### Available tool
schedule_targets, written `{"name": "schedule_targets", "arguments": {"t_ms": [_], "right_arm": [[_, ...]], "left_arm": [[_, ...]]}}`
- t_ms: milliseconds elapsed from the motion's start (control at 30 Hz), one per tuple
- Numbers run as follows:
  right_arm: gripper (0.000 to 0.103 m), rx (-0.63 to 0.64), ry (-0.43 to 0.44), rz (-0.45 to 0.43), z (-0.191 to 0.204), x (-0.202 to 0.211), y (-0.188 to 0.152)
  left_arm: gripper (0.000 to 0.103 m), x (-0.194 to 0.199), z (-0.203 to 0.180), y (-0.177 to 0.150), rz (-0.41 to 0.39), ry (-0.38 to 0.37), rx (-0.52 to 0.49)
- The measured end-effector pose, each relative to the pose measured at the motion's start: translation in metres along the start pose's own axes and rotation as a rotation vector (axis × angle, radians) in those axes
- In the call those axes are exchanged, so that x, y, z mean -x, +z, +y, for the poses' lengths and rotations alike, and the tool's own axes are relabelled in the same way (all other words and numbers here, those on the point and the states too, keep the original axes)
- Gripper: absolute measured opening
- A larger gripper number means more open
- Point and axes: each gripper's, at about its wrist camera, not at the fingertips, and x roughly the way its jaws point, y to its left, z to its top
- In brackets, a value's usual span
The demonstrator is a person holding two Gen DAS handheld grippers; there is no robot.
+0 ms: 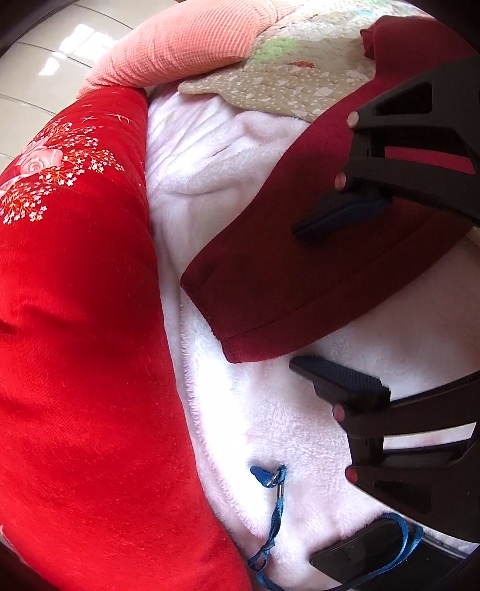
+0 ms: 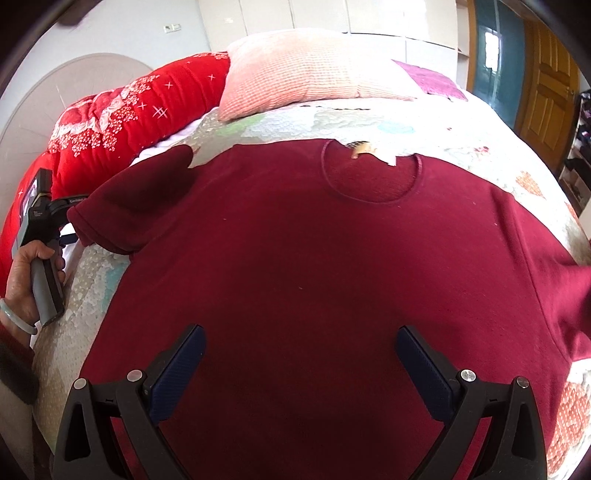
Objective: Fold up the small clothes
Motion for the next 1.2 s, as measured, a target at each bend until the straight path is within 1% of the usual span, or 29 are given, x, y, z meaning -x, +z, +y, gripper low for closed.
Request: {"name": "schedule_targets", "arguments": {"t_ms": [33,67,133,200,233,333,467,600,700,800,933,1100,1200], "right_arm": [[0.102,0.001,0.003,0.000,0.001,-0.001,0.000],[0.102,0.001,0.006,-0.001,0.002,-0.001,0.000],[0.102,-0.001,0.006,-0.001,0.002,-0.001,0.000],[0.102,-0.006,0.008,0.002,0.001,-0.001,-0.001],[0.102,-0.010,0.010,0.002,0.000,-0.001,-0.002],[0.102,-0.017,0.016,0.002,-0.001,0.001,-0.002],[0.102,-0.022,0.025,-0.003,-0.002,0.005,-0.003],[0.102,-0.051,0.040,0.003,-0.004,0.005,-0.008],[0.102,-0.036,0.044,-0.011,0.001,0.004,-0.010],[0.102,-0.052,0.084,-0.028,0.001,0.007,-0.010],[0.102,-0.089,0.108,-0.038,-0.006,0.010,-0.009],[0.102,-0.115,0.112,-0.071,-0.021,0.025,-0.007],[0.102,-0.114,0.087,-0.089,-0.032,0.036,-0.010]], "left_arm": [[0.043,-0.001,-0.001,0.001,-0.003,0.003,-0.003],[0.038,-0.001,-0.002,0.001,-0.006,0.002,-0.003],[0.023,-0.001,-0.001,0.002,-0.006,-0.006,0.001],[0.011,0.001,0.001,0.003,-0.004,-0.016,0.005],[0.009,0.004,0.001,0.004,-0.003,-0.022,0.006],[0.008,0.022,0.005,0.008,-0.024,-0.047,0.009],[0.007,0.070,0.007,0.025,-0.110,-0.091,0.002],[0.007,0.128,-0.003,0.045,-0.217,-0.104,-0.048],[0.007,0.169,-0.019,0.049,-0.290,-0.113,-0.116],[0.007,0.198,-0.040,0.041,-0.334,-0.110,-0.204],[0.007,0.221,-0.076,0.026,-0.333,-0.140,-0.295],[0.007,0.257,-0.131,-0.001,-0.348,-0.245,-0.394],[0.007,0.271,-0.162,-0.024,-0.331,-0.320,-0.453]]}}
